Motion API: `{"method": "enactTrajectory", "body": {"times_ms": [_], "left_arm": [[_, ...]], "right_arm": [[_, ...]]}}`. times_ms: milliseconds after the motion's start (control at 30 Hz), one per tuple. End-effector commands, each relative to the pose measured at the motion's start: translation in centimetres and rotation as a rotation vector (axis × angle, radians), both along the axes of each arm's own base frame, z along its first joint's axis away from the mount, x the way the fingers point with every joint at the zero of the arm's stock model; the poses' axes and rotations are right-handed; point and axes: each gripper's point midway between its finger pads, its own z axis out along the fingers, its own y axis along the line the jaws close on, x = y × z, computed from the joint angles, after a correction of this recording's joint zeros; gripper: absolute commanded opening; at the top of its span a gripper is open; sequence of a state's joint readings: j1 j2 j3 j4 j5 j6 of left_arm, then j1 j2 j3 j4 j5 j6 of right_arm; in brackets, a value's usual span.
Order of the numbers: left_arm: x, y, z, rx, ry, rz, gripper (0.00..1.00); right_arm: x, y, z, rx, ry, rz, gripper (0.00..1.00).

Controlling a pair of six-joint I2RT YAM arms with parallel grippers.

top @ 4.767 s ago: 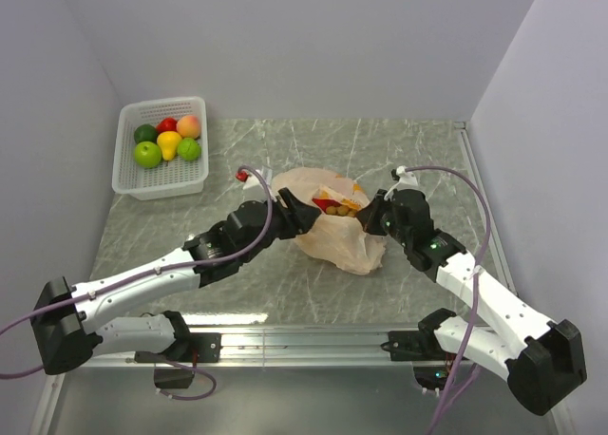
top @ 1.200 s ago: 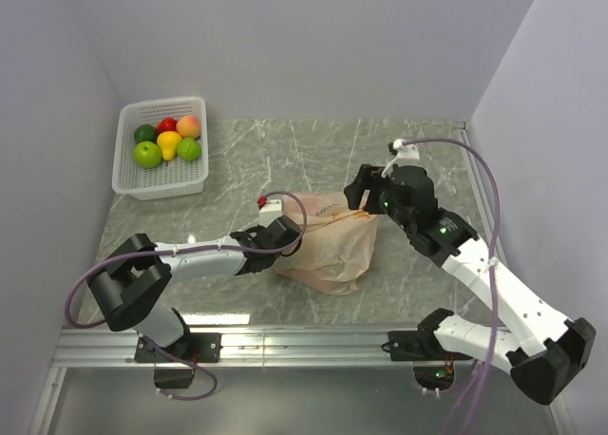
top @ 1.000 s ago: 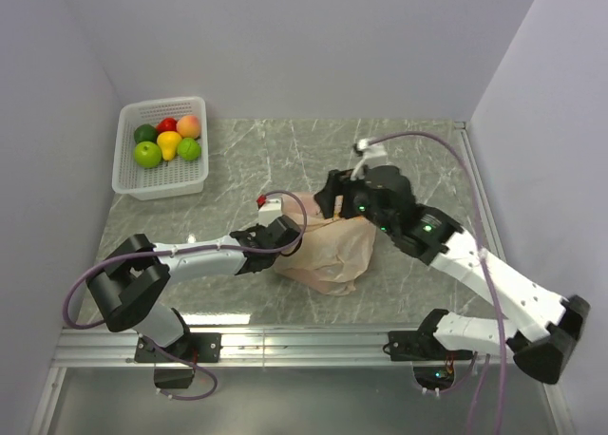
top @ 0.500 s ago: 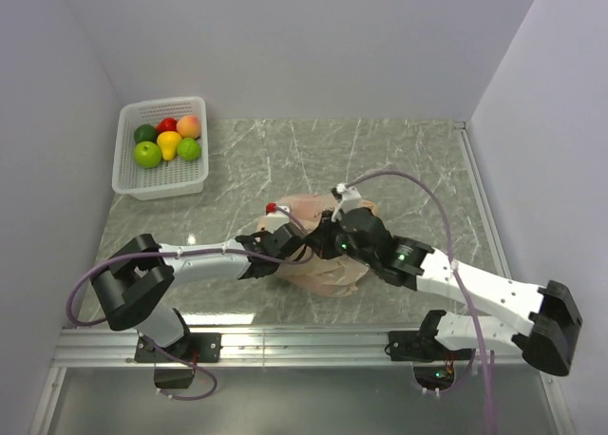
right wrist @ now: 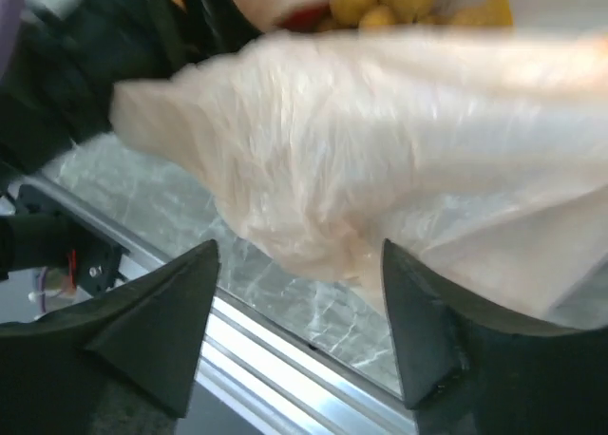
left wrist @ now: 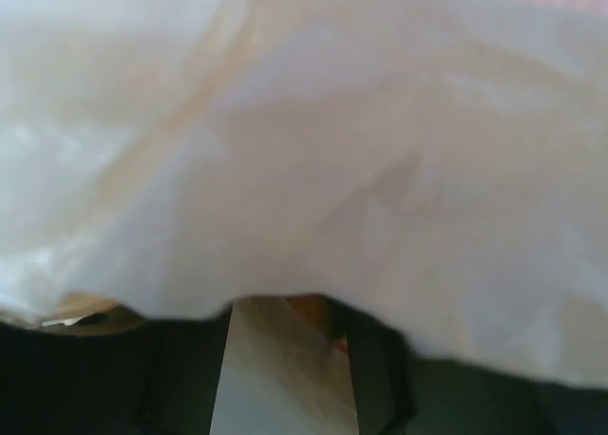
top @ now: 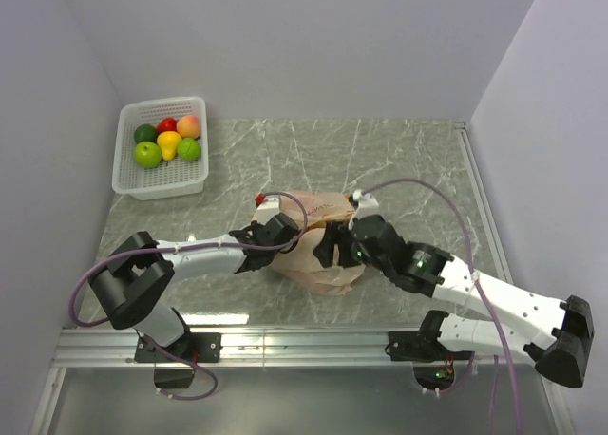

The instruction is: Untie the knot of the plastic bag and take out the fruit

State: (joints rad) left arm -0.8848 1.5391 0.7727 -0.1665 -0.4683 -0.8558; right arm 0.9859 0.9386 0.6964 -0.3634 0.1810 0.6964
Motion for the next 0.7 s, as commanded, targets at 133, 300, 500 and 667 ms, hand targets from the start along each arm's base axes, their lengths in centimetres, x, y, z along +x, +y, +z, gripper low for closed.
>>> {"method": "enactTrajectory", "body": {"times_ms": [133, 300, 500, 667], "left_arm": [[0.3, -1.0, 1.0, -0.077, -0.027, 0.041, 0.54], [0.1, -0.9, 1.3, -0.108, -0.028, 0.051, 0.54], [0.3, -0.9, 1.5, -0.136, -0.027, 0.059, 0.58], [0.6, -0.7, 1.2, -0.147, -0.018, 0.079, 0.59]], "right_arm": [[5.8, -0.1, 11.5, -0.029, -0.251, -0.145, 0.79], [7.3, -0.2, 8.0, -0.087, -0.163, -0.177, 0.78], [7.0, 1.6, 2.5, -0.108, -0.068, -0.108, 0.78], [4.0, 1.9, -0.8, -0.181, -0.016, 0.023, 0.57]]}}
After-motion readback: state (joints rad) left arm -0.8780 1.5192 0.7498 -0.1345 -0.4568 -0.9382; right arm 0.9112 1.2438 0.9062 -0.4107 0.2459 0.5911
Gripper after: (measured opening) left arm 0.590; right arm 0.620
